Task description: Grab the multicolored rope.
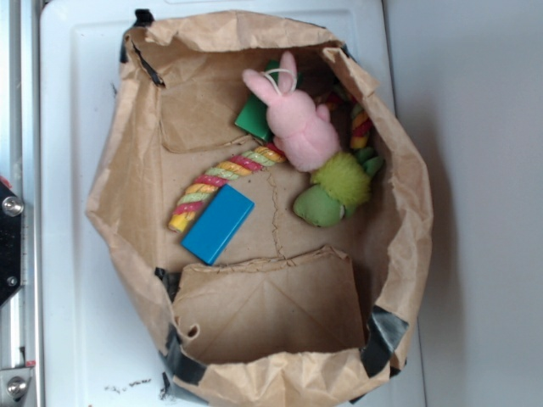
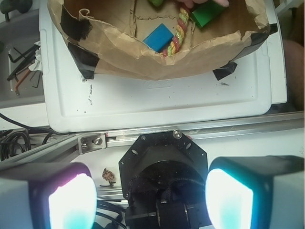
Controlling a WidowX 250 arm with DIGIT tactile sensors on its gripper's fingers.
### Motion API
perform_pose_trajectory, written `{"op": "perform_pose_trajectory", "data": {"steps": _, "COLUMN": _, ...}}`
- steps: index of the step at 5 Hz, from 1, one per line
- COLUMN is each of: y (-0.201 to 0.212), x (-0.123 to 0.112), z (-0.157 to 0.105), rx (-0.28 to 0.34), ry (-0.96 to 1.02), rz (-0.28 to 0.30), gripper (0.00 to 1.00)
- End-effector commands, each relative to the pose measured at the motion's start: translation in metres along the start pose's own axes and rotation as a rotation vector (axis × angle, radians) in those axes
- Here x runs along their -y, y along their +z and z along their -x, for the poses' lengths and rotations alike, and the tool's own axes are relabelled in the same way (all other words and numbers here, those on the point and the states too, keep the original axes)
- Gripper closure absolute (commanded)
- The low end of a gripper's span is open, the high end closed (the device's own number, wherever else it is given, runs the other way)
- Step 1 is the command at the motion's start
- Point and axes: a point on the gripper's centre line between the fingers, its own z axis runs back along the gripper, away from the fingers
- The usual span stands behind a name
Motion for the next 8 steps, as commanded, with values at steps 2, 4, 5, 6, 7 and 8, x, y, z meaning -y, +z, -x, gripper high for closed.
{"op": "perform_pose_trajectory", "data": {"steps": 2, "y": -0.008, "x": -0.005, "z": -0.05, "rx": 0.027, "ry": 0.083, "rz": -0.003, "gripper": 0.0}}
{"op": "perform_pose_trajectory", "data": {"steps": 4, "y": -0.029, "x": -0.027, "z": -0.101, "rx": 0.067, "ry": 0.107, "rz": -0.003, "gripper": 0.0}}
{"op": "perform_pose_trajectory", "data": {"steps": 5, "y": -0.049, "x": -0.039, "z": -0.116, "rx": 0.113, "ry": 0.102, "rz": 0.008, "gripper": 0.0}}
{"op": "perform_pose_trajectory", "data": {"steps": 6, "y": -0.064, "x": -0.048, "z": -0.127, "rx": 0.126, "ry": 0.134, "rz": 0.01, "gripper": 0.0}}
{"op": "perform_pose_trajectory", "data": {"steps": 7, "y": -0.086, "x": -0.058, "z": -0.144, "rx": 0.115, "ry": 0.17, "rz": 0.003, "gripper": 0.0}}
{"op": "perform_pose_trajectory", "data": {"steps": 8, "y": -0.104, "x": -0.056, "z": -0.143, "rx": 0.108, "ry": 0.188, "rz": 0.017, "gripper": 0.0}}
